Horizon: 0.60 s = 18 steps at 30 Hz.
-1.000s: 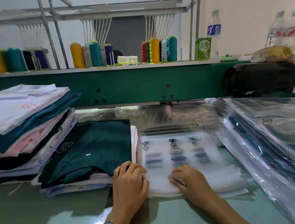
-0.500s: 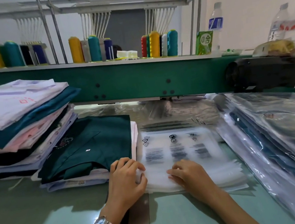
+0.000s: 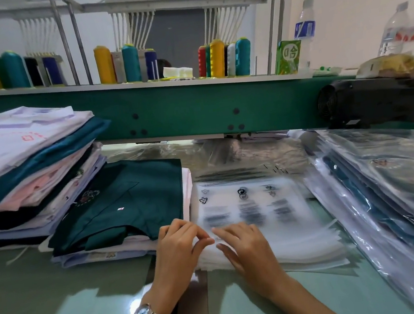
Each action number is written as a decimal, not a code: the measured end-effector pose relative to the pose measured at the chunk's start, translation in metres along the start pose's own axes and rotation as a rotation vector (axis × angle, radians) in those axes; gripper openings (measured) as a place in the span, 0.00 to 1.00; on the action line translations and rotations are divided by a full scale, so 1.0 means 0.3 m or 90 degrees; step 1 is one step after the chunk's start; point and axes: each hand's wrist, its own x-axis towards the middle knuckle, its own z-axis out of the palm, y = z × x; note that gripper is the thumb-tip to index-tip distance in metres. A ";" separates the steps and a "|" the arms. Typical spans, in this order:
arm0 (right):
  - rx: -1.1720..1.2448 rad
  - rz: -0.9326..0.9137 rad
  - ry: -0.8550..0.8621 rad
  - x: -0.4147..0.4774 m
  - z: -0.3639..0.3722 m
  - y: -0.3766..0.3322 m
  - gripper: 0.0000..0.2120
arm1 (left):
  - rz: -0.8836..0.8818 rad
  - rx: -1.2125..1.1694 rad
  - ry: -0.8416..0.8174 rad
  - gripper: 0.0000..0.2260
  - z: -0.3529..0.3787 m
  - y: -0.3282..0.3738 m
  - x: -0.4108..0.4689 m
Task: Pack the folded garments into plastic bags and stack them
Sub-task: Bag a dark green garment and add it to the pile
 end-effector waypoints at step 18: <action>-0.202 -0.123 -0.020 -0.025 -0.126 0.139 0.05 | 0.062 0.014 0.009 0.08 -0.018 -0.042 0.016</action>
